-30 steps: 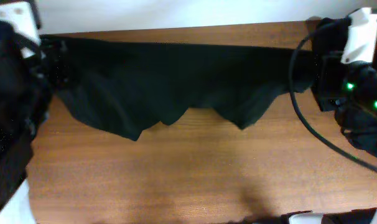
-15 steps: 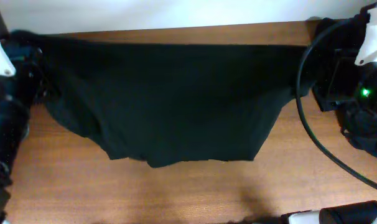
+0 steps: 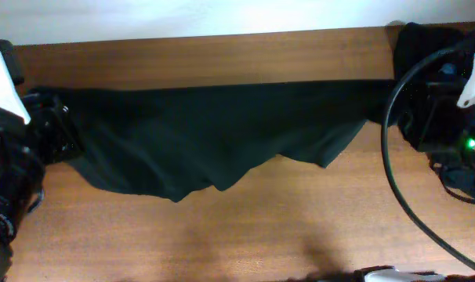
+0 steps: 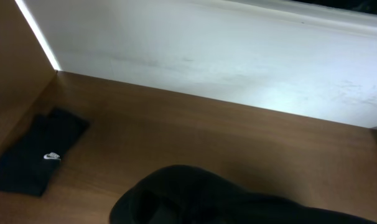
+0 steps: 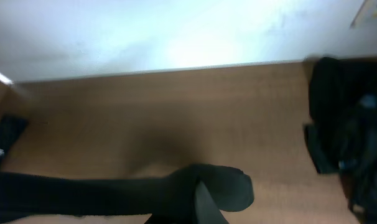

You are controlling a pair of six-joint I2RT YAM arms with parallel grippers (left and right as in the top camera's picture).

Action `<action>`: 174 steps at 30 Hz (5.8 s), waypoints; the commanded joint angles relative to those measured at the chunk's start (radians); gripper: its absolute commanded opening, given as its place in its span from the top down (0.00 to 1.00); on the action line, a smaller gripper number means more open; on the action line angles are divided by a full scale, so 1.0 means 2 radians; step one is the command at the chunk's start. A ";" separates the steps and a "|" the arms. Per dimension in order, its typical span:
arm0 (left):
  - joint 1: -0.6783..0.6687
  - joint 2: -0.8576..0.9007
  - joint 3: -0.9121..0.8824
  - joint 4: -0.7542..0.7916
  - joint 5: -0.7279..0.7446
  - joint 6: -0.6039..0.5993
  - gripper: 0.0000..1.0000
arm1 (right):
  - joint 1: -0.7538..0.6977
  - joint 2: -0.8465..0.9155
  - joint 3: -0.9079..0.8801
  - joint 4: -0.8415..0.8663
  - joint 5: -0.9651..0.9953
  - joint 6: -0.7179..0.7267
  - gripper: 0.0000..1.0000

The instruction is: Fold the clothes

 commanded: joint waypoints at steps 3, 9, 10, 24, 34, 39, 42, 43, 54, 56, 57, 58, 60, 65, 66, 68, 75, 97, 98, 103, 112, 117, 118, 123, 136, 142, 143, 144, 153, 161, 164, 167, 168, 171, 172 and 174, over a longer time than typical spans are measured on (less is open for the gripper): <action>0.007 -0.031 -0.002 0.003 -0.030 -0.011 1.00 | -0.005 -0.020 -0.041 -0.003 0.010 0.008 0.96; 0.007 -0.070 -0.048 0.003 -0.030 -0.012 1.00 | -0.005 -0.043 -0.076 -0.003 0.005 0.027 0.96; 0.007 -0.077 -0.063 0.003 -0.030 -0.012 1.00 | -0.005 -0.048 -0.085 -0.003 0.003 0.030 0.96; 0.007 -0.101 -0.246 0.017 -0.077 -0.034 1.00 | -0.005 -0.043 -0.162 -0.003 0.029 0.030 0.96; 0.007 -0.010 -0.249 0.058 -0.087 -0.034 1.00 | -0.005 0.036 -0.162 0.021 0.070 0.018 0.96; 0.007 0.038 -0.249 0.105 -0.104 -0.034 1.00 | -0.005 0.082 -0.162 0.060 0.088 0.015 0.96; 0.007 0.063 -0.249 0.143 -0.105 -0.027 1.00 | -0.005 0.104 -0.162 0.089 0.088 0.014 0.96; 0.008 0.071 -0.249 0.151 -0.105 -0.024 1.00 | -0.005 0.113 -0.162 0.099 0.088 0.014 0.96; 0.012 0.184 -0.249 0.197 -0.103 -0.023 0.99 | -0.005 0.223 -0.162 0.156 0.088 0.015 0.96; 0.012 0.204 -0.249 0.217 -0.103 -0.023 0.93 | -0.005 0.245 -0.162 0.176 0.088 0.015 0.96; 0.012 0.216 -0.249 0.229 -0.103 -0.023 0.93 | -0.005 0.256 -0.162 0.189 0.088 0.015 0.96; 0.012 0.226 -0.249 0.239 -0.103 -0.023 0.93 | -0.005 0.264 -0.162 0.198 0.088 0.015 0.96; 0.012 0.247 -0.249 0.262 -0.103 -0.023 0.93 | -0.005 0.281 -0.162 0.221 0.088 0.014 0.96; 0.012 0.302 -0.249 0.307 -0.103 -0.023 0.91 | -0.005 0.323 -0.162 0.277 0.088 0.014 0.96; 0.012 0.312 -0.249 0.319 -0.103 -0.023 0.86 | -0.005 0.332 -0.162 0.293 0.088 0.014 0.95; 0.013 0.336 -0.249 0.360 -0.103 -0.021 0.82 | -0.005 0.351 -0.162 0.333 0.088 0.014 0.85; 0.014 0.378 -0.249 0.512 0.008 0.091 0.01 | -0.006 0.408 -0.162 0.440 0.101 -0.041 0.01; 0.013 0.271 -0.243 0.122 0.149 0.097 0.01 | -0.005 0.305 -0.166 0.081 -0.039 -0.038 0.30; 0.013 0.271 -0.243 0.106 0.161 0.097 0.01 | -0.005 0.305 -0.169 0.067 -0.039 -0.038 0.36; 0.005 0.271 -0.247 0.043 0.182 0.093 0.02 | -0.005 0.305 -0.200 0.039 -0.041 -0.038 0.92; -0.036 0.271 -0.322 0.030 0.208 0.079 0.99 | 0.015 0.305 -0.320 0.056 -0.052 -0.037 0.96; -0.070 0.271 -0.383 0.074 0.208 0.079 0.99 | 0.023 0.305 -0.376 0.103 -0.052 -0.036 0.96; -0.076 0.271 -0.394 0.085 0.208 0.079 0.99 | 0.024 0.305 -0.385 0.112 -0.051 -0.036 0.96; -0.087 0.271 -0.429 0.120 0.208 0.079 0.99 | 0.024 0.305 -0.424 0.160 -0.051 -0.037 0.96; -0.086 0.271 -0.482 0.161 0.208 0.075 0.99 | 0.009 0.296 -0.459 0.194 -0.031 -0.037 0.96; -0.086 0.271 -0.482 0.168 0.206 0.075 0.99 | -0.043 0.294 -0.459 0.173 -0.040 -0.039 0.96; -0.086 0.271 -0.482 0.170 0.205 0.075 0.99 | -0.051 0.294 -0.460 0.169 -0.046 -0.043 0.95; -0.086 0.271 -0.482 0.173 0.202 0.075 0.99 | -0.058 0.294 -0.460 0.166 -0.054 -0.052 0.93; -0.086 0.271 -0.505 0.192 0.164 0.055 0.99 | -0.078 0.294 -0.506 0.201 -0.076 -0.072 0.92; -0.086 0.271 -0.505 0.192 0.164 0.055 0.98 | -0.077 0.294 -0.568 0.262 -0.147 -0.091 0.92; -0.086 0.271 -0.505 0.192 0.164 0.055 0.98 | -0.076 0.294 -0.569 0.264 -0.152 -0.091 0.92; -0.086 0.271 -0.505 0.192 0.164 0.055 0.98 | -0.076 0.294 -0.569 0.264 -0.152 -0.091 0.92; -0.086 0.271 -0.505 0.192 0.164 0.055 0.98 | -0.075 0.294 -0.569 0.264 -0.153 -0.095 0.92; -0.086 0.271 -0.505 0.192 0.164 0.055 0.99 | -0.067 0.294 -0.569 0.265 -0.170 -0.119 0.90; -0.086 0.271 -0.505 0.192 0.164 0.055 0.99 | -0.064 0.294 -0.569 0.267 -0.173 -0.125 0.88; -0.086 0.271 -0.505 0.192 0.164 0.055 0.98 | -0.057 0.294 -0.569 0.273 -0.173 -0.130 0.82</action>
